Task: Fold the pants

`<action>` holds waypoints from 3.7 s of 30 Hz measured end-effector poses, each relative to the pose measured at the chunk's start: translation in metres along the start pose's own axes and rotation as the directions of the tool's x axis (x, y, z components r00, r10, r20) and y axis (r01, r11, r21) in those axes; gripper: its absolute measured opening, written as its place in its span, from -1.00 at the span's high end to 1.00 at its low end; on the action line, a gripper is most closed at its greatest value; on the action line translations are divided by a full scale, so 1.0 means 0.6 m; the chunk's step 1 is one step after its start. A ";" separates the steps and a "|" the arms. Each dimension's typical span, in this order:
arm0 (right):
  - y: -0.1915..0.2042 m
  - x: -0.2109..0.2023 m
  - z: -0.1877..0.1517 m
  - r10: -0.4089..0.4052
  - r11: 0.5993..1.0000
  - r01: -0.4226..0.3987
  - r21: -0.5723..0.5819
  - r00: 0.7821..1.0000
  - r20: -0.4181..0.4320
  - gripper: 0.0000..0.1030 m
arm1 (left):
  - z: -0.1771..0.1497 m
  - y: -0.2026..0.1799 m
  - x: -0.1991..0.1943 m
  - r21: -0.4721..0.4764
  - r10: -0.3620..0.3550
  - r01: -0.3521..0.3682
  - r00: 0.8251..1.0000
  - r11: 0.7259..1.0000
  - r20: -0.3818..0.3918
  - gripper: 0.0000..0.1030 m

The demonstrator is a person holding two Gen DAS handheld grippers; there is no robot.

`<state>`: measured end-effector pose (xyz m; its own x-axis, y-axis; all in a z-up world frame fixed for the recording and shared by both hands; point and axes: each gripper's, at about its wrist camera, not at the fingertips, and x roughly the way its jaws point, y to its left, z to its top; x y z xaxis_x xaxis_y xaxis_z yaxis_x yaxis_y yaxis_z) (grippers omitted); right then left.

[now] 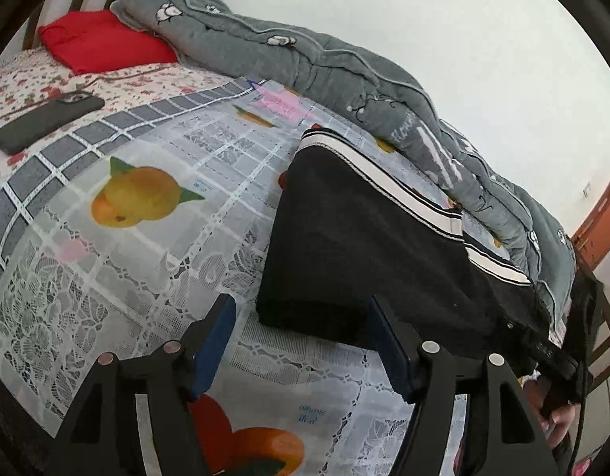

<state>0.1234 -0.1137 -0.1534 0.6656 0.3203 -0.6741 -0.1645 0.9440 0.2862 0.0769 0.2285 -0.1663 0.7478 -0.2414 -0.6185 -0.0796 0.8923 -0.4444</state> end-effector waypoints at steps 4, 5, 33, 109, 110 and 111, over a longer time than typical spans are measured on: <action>-0.007 -0.025 0.005 -0.002 0.999 0.002 -0.046 1.000 0.001 0.28 | 0.001 -0.006 0.010 0.013 0.031 -0.031 1.000 0.999 -0.001 -0.30; -0.007 -0.036 0.007 -0.015 0.998 0.016 -0.068 1.000 0.015 0.28 | 0.001 -0.009 0.011 0.020 0.041 -0.041 0.999 0.999 -0.001 -0.30; -0.170 -0.025 0.003 -0.278 0.951 0.284 -0.120 0.958 0.071 0.03 | 0.022 -0.006 0.044 -0.073 -0.105 0.106 0.994 0.992 0.008 -0.48; -0.262 -0.190 -0.054 -0.350 0.935 0.353 0.012 0.921 0.169 -0.04 | 0.060 -0.230 0.009 0.044 0.079 -0.084 0.993 0.996 0.090 0.67; -0.275 -0.206 -0.055 -0.372 0.928 0.370 0.046 0.911 0.176 -0.04 | 0.063 -0.255 0.010 0.072 0.084 -0.091 0.991 0.993 0.101 0.67; -0.286 -0.220 -0.057 -0.392 0.920 0.386 0.071 0.901 0.185 -0.04 | 0.065 -0.286 0.012 0.106 0.083 -0.095 0.990 0.990 0.113 0.67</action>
<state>0.0389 -0.3149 -0.1369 0.7990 -0.0965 -0.5936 0.1572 0.9862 0.0513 0.1217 0.0887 -0.0693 0.8083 -0.1217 -0.5760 -0.0799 0.9467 -0.3121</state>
